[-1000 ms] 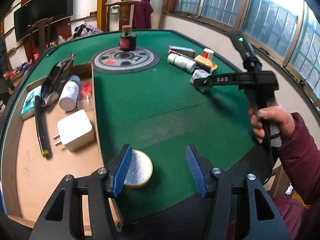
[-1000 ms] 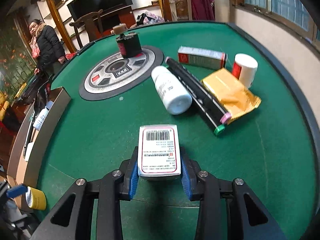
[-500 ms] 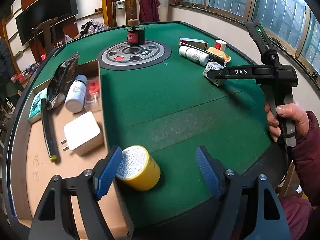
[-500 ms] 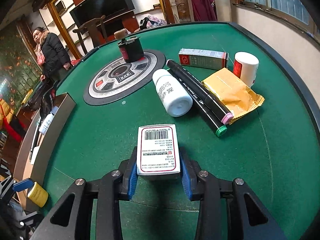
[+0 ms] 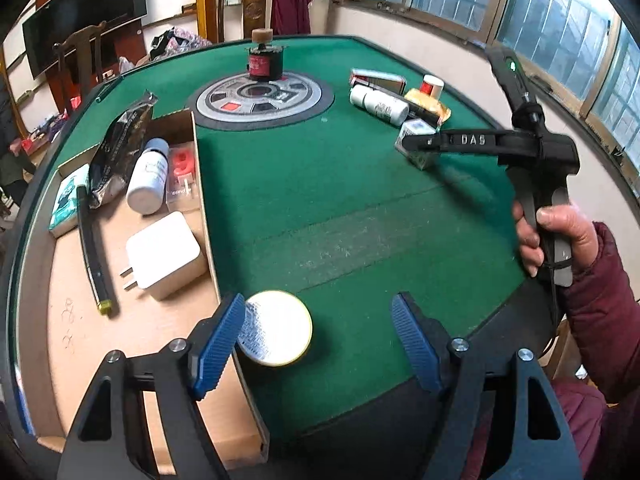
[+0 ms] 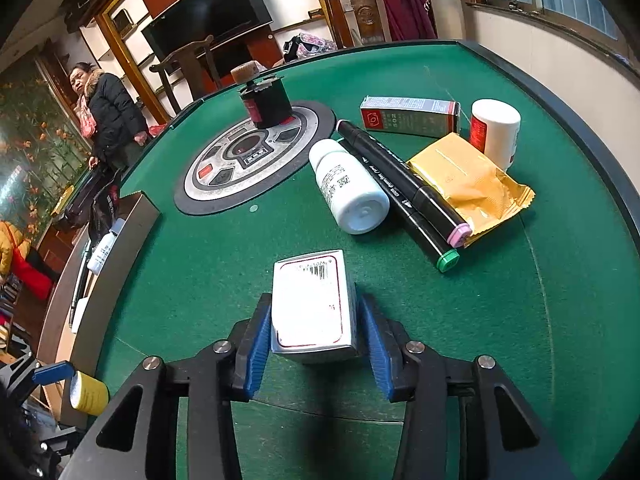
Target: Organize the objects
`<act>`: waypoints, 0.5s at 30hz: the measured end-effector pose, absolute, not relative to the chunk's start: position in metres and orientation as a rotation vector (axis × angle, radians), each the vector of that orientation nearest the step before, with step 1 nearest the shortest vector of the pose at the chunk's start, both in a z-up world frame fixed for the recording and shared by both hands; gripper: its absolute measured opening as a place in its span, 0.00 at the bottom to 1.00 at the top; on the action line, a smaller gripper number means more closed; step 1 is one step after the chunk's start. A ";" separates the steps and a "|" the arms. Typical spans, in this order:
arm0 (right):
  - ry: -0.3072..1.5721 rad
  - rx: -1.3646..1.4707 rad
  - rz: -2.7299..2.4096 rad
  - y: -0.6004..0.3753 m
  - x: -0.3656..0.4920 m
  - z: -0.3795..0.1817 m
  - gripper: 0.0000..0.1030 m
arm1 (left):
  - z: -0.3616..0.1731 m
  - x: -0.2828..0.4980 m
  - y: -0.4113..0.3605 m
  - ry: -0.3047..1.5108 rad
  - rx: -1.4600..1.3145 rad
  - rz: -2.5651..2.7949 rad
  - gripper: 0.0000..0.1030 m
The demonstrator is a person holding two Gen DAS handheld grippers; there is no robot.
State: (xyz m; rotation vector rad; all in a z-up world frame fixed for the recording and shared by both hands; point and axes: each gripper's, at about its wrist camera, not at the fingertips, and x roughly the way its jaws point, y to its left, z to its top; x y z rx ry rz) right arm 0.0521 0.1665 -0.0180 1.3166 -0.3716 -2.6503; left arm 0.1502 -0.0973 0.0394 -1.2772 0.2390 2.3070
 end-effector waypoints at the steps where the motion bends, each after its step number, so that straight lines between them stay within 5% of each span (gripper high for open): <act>1: -0.373 1.316 -2.649 0.167 0.052 -0.018 0.46 | 0.039 0.153 -0.094 0.283 -1.292 2.308 0.73; 6: -0.384 1.309 -2.642 0.167 0.052 -0.018 0.50 | 0.034 0.155 -0.084 0.361 -1.292 2.331 0.77; 15: -0.403 1.301 -2.630 0.170 0.052 -0.019 0.52 | 0.041 0.150 -0.073 0.128 -1.252 2.144 0.80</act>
